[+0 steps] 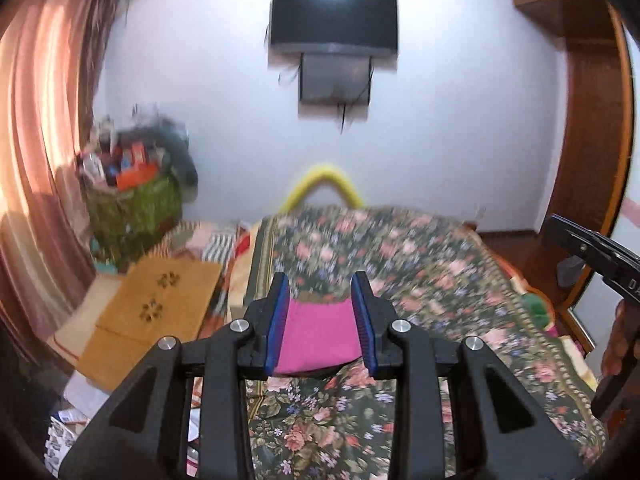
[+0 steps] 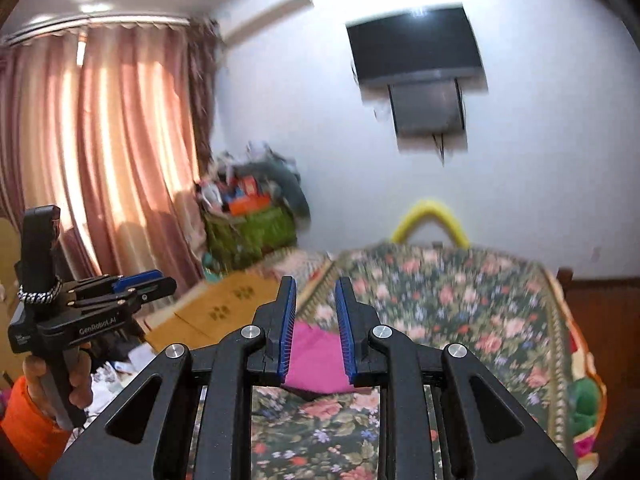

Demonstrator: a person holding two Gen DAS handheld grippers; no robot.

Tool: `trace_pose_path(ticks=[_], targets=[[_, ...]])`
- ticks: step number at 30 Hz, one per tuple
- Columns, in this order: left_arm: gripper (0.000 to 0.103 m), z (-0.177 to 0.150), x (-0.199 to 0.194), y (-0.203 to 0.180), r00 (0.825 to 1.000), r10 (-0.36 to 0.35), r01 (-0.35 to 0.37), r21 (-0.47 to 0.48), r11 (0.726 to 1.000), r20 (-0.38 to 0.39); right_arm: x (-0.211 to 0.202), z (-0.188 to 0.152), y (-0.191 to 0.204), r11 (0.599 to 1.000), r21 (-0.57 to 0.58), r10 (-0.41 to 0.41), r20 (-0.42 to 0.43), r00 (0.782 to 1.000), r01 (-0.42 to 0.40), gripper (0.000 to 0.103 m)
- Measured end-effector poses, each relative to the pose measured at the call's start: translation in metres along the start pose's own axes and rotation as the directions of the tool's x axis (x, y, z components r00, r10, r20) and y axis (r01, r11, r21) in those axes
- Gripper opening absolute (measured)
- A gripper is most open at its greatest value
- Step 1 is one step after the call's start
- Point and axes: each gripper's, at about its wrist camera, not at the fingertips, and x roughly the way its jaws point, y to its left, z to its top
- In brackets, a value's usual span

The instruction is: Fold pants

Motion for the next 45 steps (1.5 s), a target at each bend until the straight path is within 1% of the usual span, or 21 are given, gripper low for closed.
trace_pose_path(ticks=[4,6,8,10,11,12,13,14,16,17,19,20,22,24,30,45], targets=[[0.033,-0.006,-0.069,-0.021,0.994,0.020,-0.022,0.018,1.000,0.103,-0.047,0.000,0.024,0.999,-0.039,0.016,0.070,0.997,-0.013,0.018],[0.038,-0.011,-0.099,-0.030,0.989,0.033,-0.036,0.020,0.999,0.147,-0.065,-0.003,0.035,0.998,-0.064,0.009,0.101,0.995,-0.002,0.020],[0.049,-0.017,-0.123,-0.037,0.982,0.044,-0.048,0.020,0.999,0.181,-0.082,-0.009,0.044,0.997,-0.075,0.005,0.130,0.992,0.005,0.025],[0.055,-0.024,-0.142,-0.044,0.976,0.050,-0.056,0.020,0.998,0.212,-0.092,-0.013,0.049,0.998,-0.068,0.005,0.147,0.989,0.005,0.039],[0.058,-0.028,-0.151,-0.048,0.972,0.055,-0.061,0.019,0.998,0.227,-0.096,-0.015,0.051,0.998,-0.065,0.003,0.157,0.988,0.008,0.043],[0.061,-0.031,-0.157,-0.050,0.970,0.061,-0.067,0.016,0.998,0.236,-0.101,-0.018,0.055,0.998,-0.063,-0.006,0.168,0.986,0.016,0.049],[0.067,-0.035,-0.164,-0.052,0.967,0.070,-0.075,0.010,0.997,0.244,-0.101,-0.020,0.055,0.998,-0.062,-0.013,0.172,0.985,0.024,0.053],[0.071,-0.038,-0.169,-0.054,0.965,0.079,-0.082,0.000,0.997,0.250,-0.102,-0.022,0.056,0.998,-0.062,-0.021,0.177,0.984,0.032,0.056],[0.083,-0.042,-0.176,-0.056,0.962,0.087,-0.086,-0.013,0.996,0.260,-0.103,-0.024,0.058,0.997,-0.064,-0.040,0.182,0.983,0.052,0.071],[0.085,-0.044,-0.179,-0.056,0.961,0.087,-0.085,-0.019,0.996,0.264,-0.104,-0.026,0.059,0.996,-0.065,-0.048,0.186,0.981,0.061,0.074],[0.091,-0.046,-0.183,-0.055,0.960,0.091,-0.087,-0.029,0.996,0.266,-0.108,-0.028,0.061,0.995,-0.069,-0.060,0.192,0.979,0.075,0.086],[0.096,-0.048,-0.184,-0.055,0.960,0.092,-0.086,-0.031,0.996,0.266,-0.107,-0.028,0.061,0.994,-0.072,-0.066,0.192,0.979,0.081,0.088],[0.101,-0.050,-0.186,-0.055,0.959,0.095,-0.088,-0.038,0.995,0.266,-0.107,-0.029,0.064,0.992,-0.077,-0.081,0.186,0.979,0.097,0.097],[0.102,-0.051,-0.187,-0.054,0.960,0.092,-0.083,-0.043,0.996,0.266,-0.106,-0.031,0.064,0.991,-0.075,-0.093,0.185,0.978,0.108,0.103],[0.103,-0.055,-0.186,-0.052,0.963,0.084,-0.073,-0.051,0.996,0.256,-0.113,-0.039,0.064,0.992,-0.067,-0.092,0.172,0.981,0.105,0.103],[0.103,-0.064,-0.174,-0.054,0.968,0.092,-0.085,-0.040,0.996,0.232,-0.119,-0.046,0.058,0.993,-0.046,-0.104,0.153,0.983,0.112,0.103]])
